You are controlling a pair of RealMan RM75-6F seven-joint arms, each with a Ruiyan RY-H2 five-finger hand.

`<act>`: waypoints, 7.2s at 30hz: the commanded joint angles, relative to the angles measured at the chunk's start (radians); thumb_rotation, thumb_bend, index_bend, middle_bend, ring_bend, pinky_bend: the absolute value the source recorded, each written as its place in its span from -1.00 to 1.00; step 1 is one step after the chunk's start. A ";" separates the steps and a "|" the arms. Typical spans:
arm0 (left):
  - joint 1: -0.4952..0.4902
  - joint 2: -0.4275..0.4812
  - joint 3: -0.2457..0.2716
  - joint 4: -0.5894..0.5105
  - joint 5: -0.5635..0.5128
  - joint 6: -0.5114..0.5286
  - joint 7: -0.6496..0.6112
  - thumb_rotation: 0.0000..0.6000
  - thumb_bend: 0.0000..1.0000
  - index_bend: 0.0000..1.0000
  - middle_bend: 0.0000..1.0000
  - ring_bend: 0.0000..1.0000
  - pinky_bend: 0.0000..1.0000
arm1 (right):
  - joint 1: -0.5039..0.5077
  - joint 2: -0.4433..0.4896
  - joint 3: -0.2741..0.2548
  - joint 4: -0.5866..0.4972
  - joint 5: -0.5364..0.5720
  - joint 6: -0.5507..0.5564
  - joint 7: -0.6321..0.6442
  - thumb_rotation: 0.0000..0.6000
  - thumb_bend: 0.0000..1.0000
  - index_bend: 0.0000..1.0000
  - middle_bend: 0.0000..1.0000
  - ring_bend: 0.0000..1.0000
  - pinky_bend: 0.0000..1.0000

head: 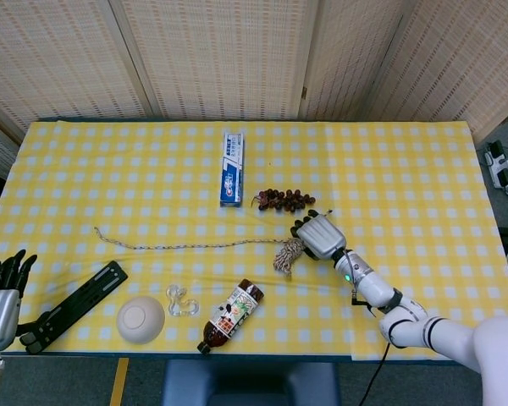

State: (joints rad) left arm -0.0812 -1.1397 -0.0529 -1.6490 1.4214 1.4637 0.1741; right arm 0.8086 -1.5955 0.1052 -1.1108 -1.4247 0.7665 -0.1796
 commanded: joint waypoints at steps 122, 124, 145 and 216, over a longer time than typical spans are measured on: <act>-0.581 -0.439 -0.099 0.588 -0.280 -0.636 -0.009 1.00 0.01 0.26 0.65 0.55 0.52 | 0.049 0.108 0.033 -0.205 0.276 0.065 -0.244 1.00 -0.22 0.48 0.16 0.21 0.00; -0.578 -0.437 -0.101 0.585 -0.271 -0.625 -0.024 1.00 0.03 0.27 0.67 0.57 0.52 | 0.046 0.109 0.033 -0.209 0.266 0.070 -0.228 1.00 -0.22 0.49 0.17 0.22 0.01; -0.598 -0.028 -0.265 0.003 -0.199 -0.542 -0.257 1.00 0.05 0.30 0.68 0.59 0.53 | 0.081 0.078 0.080 -0.409 0.147 0.090 -0.062 1.00 -0.21 0.73 0.52 0.68 0.57; -0.582 -0.116 -0.138 0.203 -0.250 -0.560 -0.248 1.00 0.06 0.31 0.68 0.55 0.53 | -0.057 0.049 0.393 -0.456 0.243 0.006 0.698 1.00 -0.12 0.95 0.70 0.95 0.87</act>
State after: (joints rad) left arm -0.6594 -1.2554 -0.1868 -1.4434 1.1737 0.9063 -0.0779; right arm 0.7521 -1.5745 0.5254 -1.5561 -1.1378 0.7992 0.5011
